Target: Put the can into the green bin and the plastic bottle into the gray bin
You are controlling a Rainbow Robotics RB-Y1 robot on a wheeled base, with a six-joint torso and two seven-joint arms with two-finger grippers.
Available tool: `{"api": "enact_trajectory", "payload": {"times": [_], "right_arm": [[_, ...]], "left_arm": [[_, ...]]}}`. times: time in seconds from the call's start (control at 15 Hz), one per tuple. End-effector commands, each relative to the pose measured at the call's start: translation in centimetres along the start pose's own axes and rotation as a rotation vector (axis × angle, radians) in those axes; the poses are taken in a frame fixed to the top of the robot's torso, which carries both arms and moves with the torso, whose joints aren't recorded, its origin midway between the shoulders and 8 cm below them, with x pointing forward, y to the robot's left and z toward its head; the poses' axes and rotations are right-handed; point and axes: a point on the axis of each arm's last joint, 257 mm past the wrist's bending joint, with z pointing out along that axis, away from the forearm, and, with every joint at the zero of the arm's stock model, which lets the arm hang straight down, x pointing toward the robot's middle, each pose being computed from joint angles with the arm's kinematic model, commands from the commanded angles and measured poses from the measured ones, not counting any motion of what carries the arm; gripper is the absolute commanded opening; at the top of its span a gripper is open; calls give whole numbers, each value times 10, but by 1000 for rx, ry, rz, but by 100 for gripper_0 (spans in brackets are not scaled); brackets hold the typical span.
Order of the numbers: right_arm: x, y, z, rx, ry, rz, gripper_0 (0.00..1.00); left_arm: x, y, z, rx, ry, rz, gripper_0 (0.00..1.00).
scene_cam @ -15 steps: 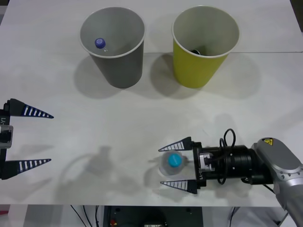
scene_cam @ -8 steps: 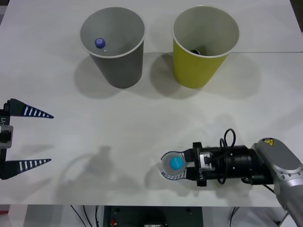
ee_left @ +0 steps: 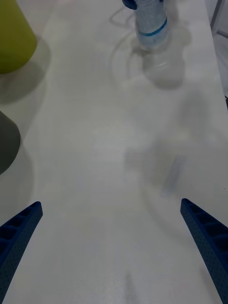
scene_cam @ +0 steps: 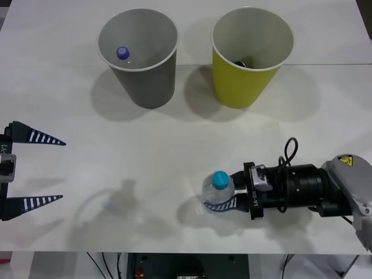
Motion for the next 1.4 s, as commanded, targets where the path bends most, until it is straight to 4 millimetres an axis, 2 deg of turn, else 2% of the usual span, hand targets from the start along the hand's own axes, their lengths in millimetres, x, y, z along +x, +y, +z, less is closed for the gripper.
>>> {"api": "enact_trajectory", "payload": {"times": [0.07,0.33,0.53,0.8,1.2,1.4], "right_arm": [[-14,-13,-7,24,85,69,0],[-46,-33,-15,115,172,204,0],[-71,-39,-18,162,177,314,0],[-95,-52,-29,221,247,409,0],[-147,-83,-31,268,233,554,0],[-173,-100,-33,293,254,538,0]], "left_arm": [[0,0,0,0,0,0,100],[0,0,0,0,0,0,100],[0,0,0,0,0,0,100],[0,0,0,0,0,0,100],[0,0,0,0,0,0,100],[0,0,0,0,0,0,100]]}}
